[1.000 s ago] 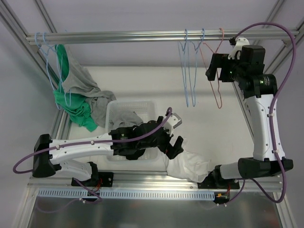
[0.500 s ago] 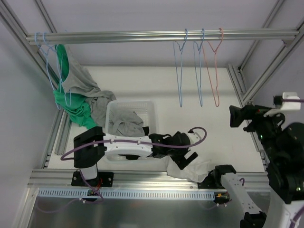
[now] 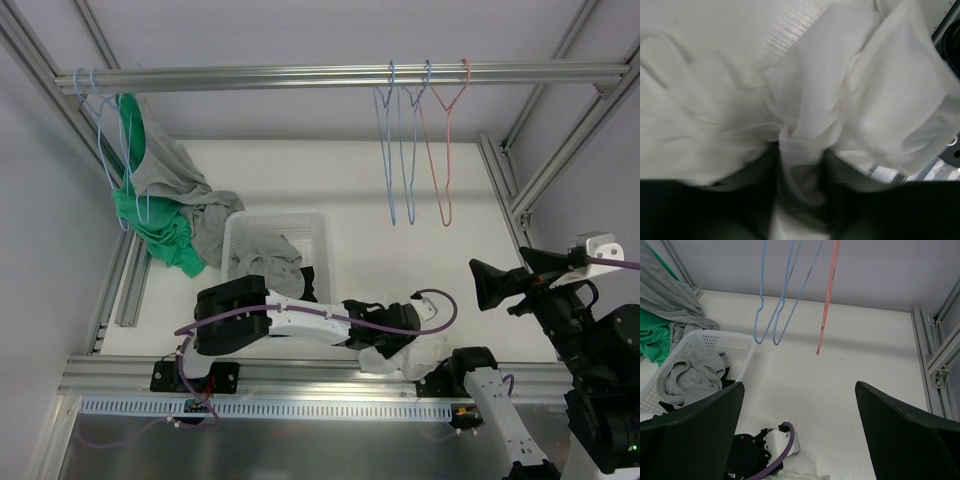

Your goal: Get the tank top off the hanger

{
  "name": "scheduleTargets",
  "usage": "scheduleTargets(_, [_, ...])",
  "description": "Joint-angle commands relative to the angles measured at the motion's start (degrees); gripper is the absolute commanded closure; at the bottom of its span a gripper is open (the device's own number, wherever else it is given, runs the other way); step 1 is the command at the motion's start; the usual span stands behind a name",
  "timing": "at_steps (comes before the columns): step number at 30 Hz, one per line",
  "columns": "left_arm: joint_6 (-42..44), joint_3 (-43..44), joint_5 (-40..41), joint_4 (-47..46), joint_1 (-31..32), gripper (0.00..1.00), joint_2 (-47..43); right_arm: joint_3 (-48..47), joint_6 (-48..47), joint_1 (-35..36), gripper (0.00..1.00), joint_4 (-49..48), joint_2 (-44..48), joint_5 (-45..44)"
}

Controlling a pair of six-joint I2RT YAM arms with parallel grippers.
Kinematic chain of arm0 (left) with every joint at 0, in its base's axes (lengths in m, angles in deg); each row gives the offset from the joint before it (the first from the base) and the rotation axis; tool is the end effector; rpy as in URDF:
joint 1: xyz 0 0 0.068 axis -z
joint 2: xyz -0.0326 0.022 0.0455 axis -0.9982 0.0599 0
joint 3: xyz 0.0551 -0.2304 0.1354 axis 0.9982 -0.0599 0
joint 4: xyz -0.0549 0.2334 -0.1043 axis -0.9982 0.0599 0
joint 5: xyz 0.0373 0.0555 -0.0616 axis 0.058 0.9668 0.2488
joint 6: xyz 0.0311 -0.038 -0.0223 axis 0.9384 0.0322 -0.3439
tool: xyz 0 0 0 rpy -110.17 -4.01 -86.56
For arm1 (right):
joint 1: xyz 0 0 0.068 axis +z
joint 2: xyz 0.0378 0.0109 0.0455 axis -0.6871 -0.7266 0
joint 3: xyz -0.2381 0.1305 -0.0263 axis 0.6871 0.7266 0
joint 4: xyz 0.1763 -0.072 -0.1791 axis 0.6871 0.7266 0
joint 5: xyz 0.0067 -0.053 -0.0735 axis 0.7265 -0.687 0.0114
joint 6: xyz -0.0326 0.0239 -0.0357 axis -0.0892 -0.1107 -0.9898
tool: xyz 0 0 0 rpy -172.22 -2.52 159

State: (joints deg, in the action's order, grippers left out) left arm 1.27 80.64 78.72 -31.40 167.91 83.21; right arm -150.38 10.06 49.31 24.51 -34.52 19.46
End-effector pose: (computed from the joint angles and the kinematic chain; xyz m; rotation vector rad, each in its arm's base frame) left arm 0.0700 -0.4215 0.1606 1.2179 2.1441 -0.6143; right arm -0.0194 0.0050 0.4823 -0.4001 1.4838 0.0593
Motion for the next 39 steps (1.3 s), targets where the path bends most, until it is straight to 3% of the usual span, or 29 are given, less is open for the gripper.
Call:
scheduleTargets(1, [-4.04,-1.77,1.29,3.82,1.19,0.87,4.07,-0.58,-0.89,-0.2,0.01,-1.06,1.11,1.43])
scheduleTargets(2, [-4.48,-1.86,1.9,3.91,1.19,1.0,2.5,-0.49,-0.89,-0.2,0.0,-1.32,1.37,1.17])
scheduleTargets(5, [-5.71,-3.35,4.18,4.35,1.19,1.0,-4.6,-0.49,-1.07,-0.2,0.01,-1.67,1.55,-0.23])
scheduleTargets(15, [-4.84,-5.64,26.94,7.25,-0.13,1.0,-35.56,1.01,-0.72,-0.2,0.01,-3.96,4.27,-4.19])
scheduleTargets(22, [-10.27,-7.56,27.22,13.4,-12.42,1.0,-47.16,-0.04,0.25,-0.2,0.01,-5.45,4.72,-4.19])
scheduleTargets(29, [-14.93,-14.78,19.5,15.25,-27.97,1.0,-51.66,-0.66,1.39,-0.2,0.01,-6.25,4.28,-2.26])
scheduleTargets(39, [-34.79,-33.93,18.52,15.25,-29.48,1.0,-43.76,2.85,2.89,-0.2,0.01,-7.3,2.79,3.35])
